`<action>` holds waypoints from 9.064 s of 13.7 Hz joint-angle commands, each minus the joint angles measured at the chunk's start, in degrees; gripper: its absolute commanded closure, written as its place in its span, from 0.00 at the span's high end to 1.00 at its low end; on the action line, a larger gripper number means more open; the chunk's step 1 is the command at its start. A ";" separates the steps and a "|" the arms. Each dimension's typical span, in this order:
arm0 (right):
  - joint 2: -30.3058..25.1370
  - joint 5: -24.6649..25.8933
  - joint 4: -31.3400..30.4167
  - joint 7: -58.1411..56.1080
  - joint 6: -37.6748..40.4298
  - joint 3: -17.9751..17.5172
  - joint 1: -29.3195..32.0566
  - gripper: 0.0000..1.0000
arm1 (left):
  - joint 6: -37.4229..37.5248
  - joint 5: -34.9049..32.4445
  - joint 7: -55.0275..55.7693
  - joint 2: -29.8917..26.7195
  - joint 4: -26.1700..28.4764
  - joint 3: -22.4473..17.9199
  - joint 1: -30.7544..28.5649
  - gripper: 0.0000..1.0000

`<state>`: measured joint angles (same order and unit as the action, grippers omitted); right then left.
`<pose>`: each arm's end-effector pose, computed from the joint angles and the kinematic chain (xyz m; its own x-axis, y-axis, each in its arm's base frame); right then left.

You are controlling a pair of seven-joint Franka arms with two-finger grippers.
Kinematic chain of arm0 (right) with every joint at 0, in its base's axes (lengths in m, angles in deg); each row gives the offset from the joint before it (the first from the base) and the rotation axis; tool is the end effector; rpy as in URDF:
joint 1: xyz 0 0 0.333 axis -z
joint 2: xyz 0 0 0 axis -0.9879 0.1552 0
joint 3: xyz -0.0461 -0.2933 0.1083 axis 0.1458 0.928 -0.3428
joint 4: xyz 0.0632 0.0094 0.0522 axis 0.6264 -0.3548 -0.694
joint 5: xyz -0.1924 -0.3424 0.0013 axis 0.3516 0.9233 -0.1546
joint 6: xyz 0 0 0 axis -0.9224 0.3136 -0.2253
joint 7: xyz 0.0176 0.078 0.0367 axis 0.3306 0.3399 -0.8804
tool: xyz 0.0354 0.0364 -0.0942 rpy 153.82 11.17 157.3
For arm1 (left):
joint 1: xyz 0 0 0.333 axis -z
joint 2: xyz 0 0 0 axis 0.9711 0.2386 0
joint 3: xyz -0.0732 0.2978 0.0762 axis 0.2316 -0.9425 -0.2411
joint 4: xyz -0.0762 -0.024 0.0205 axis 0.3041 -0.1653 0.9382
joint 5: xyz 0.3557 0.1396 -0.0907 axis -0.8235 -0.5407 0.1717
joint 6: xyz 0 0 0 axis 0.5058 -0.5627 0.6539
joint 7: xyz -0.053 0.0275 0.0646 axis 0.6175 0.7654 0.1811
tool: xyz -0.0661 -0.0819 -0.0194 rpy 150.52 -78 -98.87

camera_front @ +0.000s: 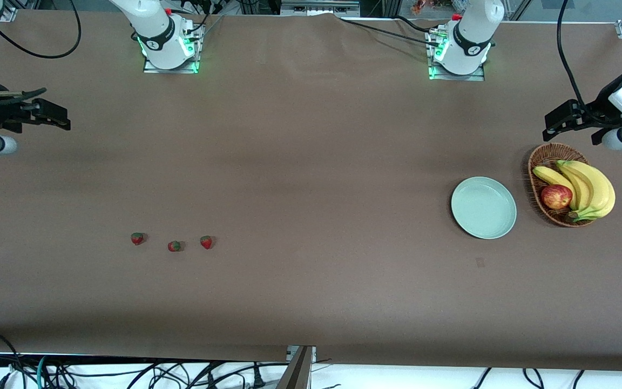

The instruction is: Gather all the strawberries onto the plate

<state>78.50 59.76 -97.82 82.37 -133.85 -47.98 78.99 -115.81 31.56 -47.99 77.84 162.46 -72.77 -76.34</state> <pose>0.5764 0.0199 0.5906 0.9734 0.0934 -0.2094 0.1000 -0.9948 0.0209 0.5614 -0.0236 0.6170 0.9986 -0.0458 -0.0262 -0.0454 -0.9988 0.0174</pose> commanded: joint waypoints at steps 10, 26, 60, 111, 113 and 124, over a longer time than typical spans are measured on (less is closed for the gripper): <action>22.73 2.10 1.19 -0.24 -17.27 0.09 -0.56 1.00 | 1.57 -1.52 0.34 0.84 -2.08 0.24 -0.03 1.00; 37.95 2.01 -0.75 -0.24 -45.67 0.26 0.85 1.00 | 1.57 -1.52 0.34 0.84 -2.08 0.24 -0.03 1.00; 42.07 1.74 7.95 54.94 -59.10 -5.89 -38.50 0.29 | 1.57 -1.52 0.34 0.84 -2.08 0.24 -0.12 1.00; 43.31 1.83 7.60 4.95 -41.20 -3.52 -4.07 0.48 | -46.24 4.46 29.16 32.92 17.25 0.24 32.39 1.00; 43.31 1.83 7.60 4.78 -41.20 -3.52 -4.07 0.32 | -46.33 4.46 29.35 33.45 17.25 0.24 32.83 0.98; 43.14 1.92 8.30 4.51 -41.02 -3.87 -4.34 0.20 | -46.59 4.37 29.26 33.89 16.64 -0.03 34.16 0.28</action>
<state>122.14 61.51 -89.41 87.52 -174.60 -51.28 74.65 -161.98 36.51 -19.38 112.37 179.17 -72.31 -42.68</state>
